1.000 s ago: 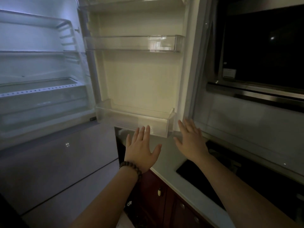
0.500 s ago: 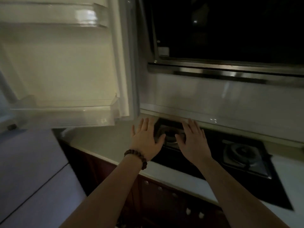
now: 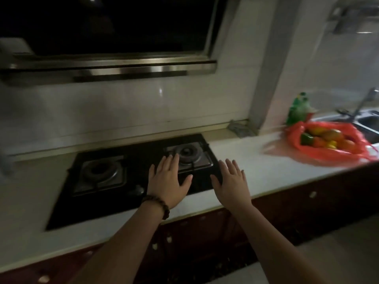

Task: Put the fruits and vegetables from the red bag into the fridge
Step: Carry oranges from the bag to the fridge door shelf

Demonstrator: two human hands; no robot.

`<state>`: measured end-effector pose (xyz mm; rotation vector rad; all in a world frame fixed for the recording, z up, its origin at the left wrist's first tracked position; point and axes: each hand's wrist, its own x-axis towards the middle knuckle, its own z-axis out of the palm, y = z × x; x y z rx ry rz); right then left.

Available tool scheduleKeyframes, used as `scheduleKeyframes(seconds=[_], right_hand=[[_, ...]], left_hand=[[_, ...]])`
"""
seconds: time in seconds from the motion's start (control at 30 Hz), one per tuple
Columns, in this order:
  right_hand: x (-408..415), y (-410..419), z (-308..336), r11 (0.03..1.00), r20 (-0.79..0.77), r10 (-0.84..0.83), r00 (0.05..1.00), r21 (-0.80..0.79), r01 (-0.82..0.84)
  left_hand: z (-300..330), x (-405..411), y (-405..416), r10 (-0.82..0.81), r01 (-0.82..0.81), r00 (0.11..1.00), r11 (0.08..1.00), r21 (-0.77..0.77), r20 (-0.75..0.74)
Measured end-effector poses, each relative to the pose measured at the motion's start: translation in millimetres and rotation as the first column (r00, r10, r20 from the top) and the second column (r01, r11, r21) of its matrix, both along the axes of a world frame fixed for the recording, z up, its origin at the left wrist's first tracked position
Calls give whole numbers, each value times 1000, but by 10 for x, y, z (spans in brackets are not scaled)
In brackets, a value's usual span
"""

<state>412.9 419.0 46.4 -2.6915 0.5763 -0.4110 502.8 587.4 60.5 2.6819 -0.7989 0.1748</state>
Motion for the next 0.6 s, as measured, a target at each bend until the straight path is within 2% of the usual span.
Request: scheduleKeyframes(seconds=[0.33,0.6], right_hand=[[-872,-1426,-219,955,-40,-295,955,27,296],[-1413,-2680,-259,919,-29,-392,920,44,393]], left_hand=[[-162,-484,-1756,-264,264,964,964,40,-8],[-172,-944,-3210,-361,361,932,932,17,-20]])
